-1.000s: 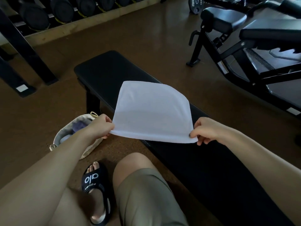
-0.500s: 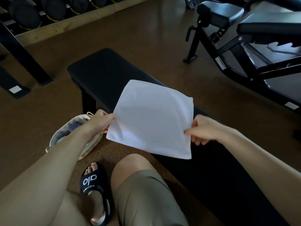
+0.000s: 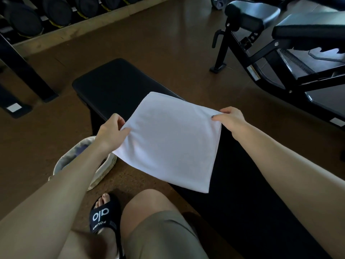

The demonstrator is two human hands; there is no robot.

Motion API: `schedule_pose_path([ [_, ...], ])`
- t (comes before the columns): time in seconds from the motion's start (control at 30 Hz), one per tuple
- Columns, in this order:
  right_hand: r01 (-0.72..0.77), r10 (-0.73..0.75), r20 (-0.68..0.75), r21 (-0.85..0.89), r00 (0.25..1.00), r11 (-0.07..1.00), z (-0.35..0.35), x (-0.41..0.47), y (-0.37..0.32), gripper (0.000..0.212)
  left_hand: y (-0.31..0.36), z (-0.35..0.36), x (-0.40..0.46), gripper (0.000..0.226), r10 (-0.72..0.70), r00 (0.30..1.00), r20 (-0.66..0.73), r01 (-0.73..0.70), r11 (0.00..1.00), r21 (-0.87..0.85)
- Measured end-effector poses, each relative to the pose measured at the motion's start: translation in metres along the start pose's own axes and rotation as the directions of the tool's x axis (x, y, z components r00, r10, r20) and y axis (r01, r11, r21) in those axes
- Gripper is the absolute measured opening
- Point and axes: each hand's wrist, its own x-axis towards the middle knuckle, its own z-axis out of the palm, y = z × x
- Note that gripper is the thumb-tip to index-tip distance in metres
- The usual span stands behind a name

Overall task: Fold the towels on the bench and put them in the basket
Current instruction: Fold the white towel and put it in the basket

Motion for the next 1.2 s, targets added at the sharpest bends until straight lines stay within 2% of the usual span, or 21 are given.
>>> schedule_pose_path([
  [0.1,-0.047,0.045,0.022,0.055,0.999,0.997,-0.006,0.005,0.000,0.056,0.004,-0.004,0.018,0.013,0.011,1.000,0.009,-0.011,0.999,0.031],
  [0.3,-0.055,0.059,0.192,-0.024,0.980,0.998,-0.012,0.005,-0.005,0.044,0.011,-0.017,0.043,0.012,0.029,1.000,-0.005,-0.028,0.980,0.196],
  [0.37,-0.044,0.046,0.167,-0.013,0.985,0.999,-0.012,0.005,-0.004,0.039,0.017,-0.018,0.044,0.018,0.057,0.998,-0.020,-0.048,0.954,0.297],
  [0.47,0.011,-0.011,0.074,0.010,0.997,1.000,-0.014,0.004,0.003,0.021,0.044,-0.007,0.024,0.043,0.158,0.987,-0.042,-0.112,0.837,0.535],
  [0.53,0.073,-0.073,0.043,-0.014,0.996,0.997,-0.013,0.001,0.010,0.014,0.067,0.010,-0.003,0.050,0.276,0.961,0.031,-0.253,0.828,0.500],
  [0.63,0.139,-0.140,0.002,-0.076,0.990,0.987,-0.013,-0.005,0.017,0.017,0.097,0.041,-0.050,0.046,0.397,0.866,0.304,-0.484,0.817,0.313],
  [0.73,0.224,-0.225,0.003,-0.082,0.974,0.971,-0.017,-0.011,0.024,0.021,0.118,0.064,-0.086,0.046,0.414,0.781,0.467,-0.595,0.721,0.355],
  [0.83,0.270,-0.270,0.011,-0.104,0.963,0.957,-0.024,-0.017,0.030,0.019,0.122,0.076,-0.101,0.037,0.464,0.743,0.483,-0.667,0.570,0.479],
  [1.0,0.318,-0.306,0.096,-0.178,0.947,0.931,-0.031,-0.020,0.036,0.025,0.118,0.082,-0.115,0.015,0.532,0.678,0.507,-0.733,0.433,0.525],
  [1.07,0.342,-0.311,0.158,-0.237,0.937,0.909,-0.031,-0.020,0.035,0.024,0.117,0.082,-0.118,0.014,0.546,0.662,0.513,-0.746,0.413,0.522],
  [1.2,0.351,-0.323,0.139,-0.287,0.936,0.891,-0.030,-0.018,0.033,0.020,0.111,0.083,-0.122,0.009,0.558,0.644,0.523,-0.762,0.409,0.502],
])
